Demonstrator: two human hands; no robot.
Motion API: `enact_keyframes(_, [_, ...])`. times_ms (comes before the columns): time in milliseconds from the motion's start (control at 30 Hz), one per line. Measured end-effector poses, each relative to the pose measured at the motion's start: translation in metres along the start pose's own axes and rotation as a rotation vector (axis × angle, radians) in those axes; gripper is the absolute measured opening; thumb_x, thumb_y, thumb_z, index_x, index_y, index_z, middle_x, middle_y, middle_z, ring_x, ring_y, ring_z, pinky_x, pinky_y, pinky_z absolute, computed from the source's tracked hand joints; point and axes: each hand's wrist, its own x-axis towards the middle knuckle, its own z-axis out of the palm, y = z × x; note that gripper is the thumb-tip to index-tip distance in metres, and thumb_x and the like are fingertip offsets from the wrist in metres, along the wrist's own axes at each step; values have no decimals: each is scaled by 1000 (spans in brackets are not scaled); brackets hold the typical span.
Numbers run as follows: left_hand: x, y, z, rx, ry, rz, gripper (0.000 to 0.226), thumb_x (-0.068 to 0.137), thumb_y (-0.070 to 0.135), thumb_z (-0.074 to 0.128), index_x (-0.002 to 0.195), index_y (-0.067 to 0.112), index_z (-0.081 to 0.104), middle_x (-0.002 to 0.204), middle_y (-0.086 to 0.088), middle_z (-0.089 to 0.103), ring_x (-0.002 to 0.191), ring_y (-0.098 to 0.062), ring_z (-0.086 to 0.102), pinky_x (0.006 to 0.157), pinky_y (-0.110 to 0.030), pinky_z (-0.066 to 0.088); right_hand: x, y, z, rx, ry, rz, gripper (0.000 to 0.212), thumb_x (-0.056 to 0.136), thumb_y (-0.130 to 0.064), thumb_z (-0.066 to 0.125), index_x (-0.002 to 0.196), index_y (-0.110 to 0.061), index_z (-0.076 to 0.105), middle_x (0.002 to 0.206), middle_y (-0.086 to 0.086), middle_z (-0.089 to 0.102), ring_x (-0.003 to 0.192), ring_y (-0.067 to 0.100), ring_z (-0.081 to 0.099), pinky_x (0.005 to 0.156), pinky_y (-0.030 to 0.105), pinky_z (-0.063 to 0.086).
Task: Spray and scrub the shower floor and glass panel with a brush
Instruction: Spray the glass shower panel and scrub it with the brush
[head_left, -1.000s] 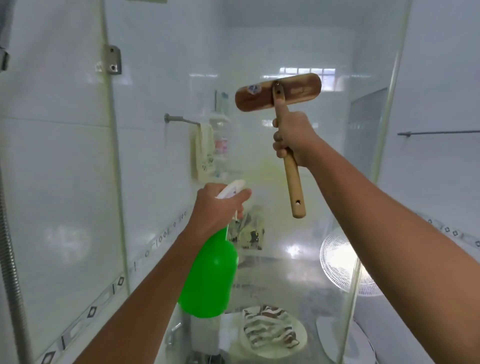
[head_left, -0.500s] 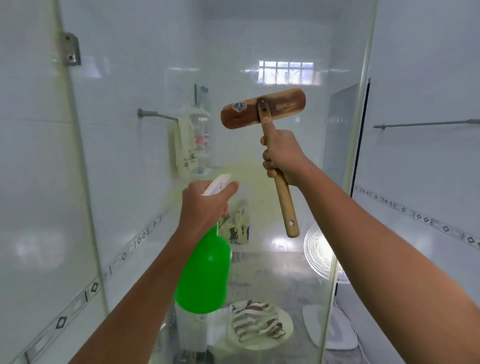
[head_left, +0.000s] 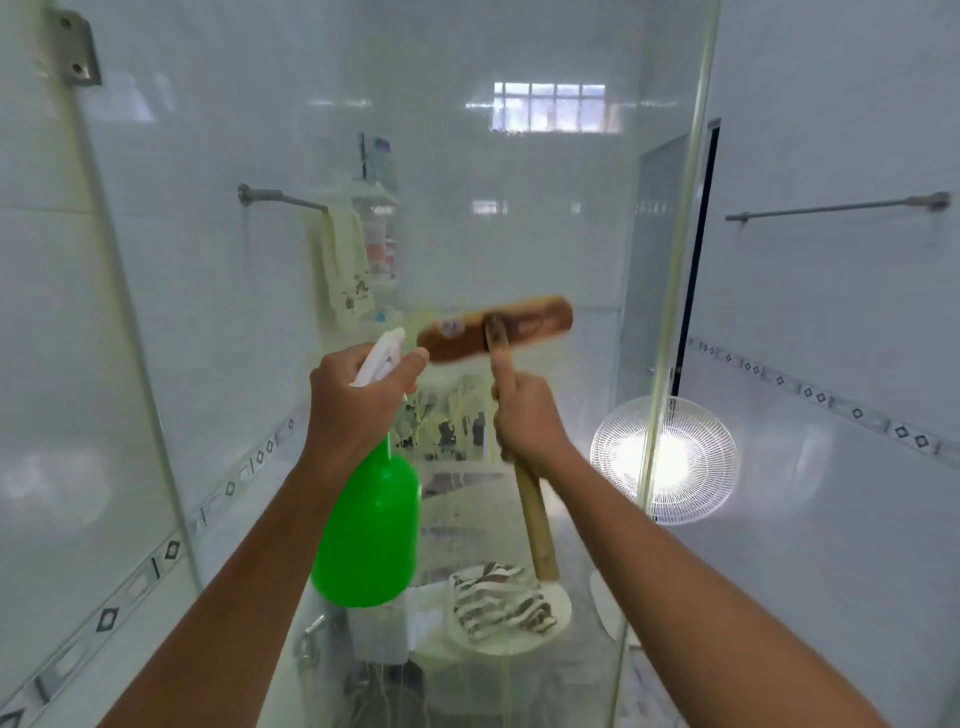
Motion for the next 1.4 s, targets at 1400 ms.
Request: enact_keyframes(1400, [-9,-20,46,-43,-118,-47,29,91,36,77,73,12,79,73,-6,77,59,-7,66,63,-23,54,-3,43,-29,-23,136,109,60,98,-65,30,70,-14,46,57,4,42,48,20,45,42,30,42])
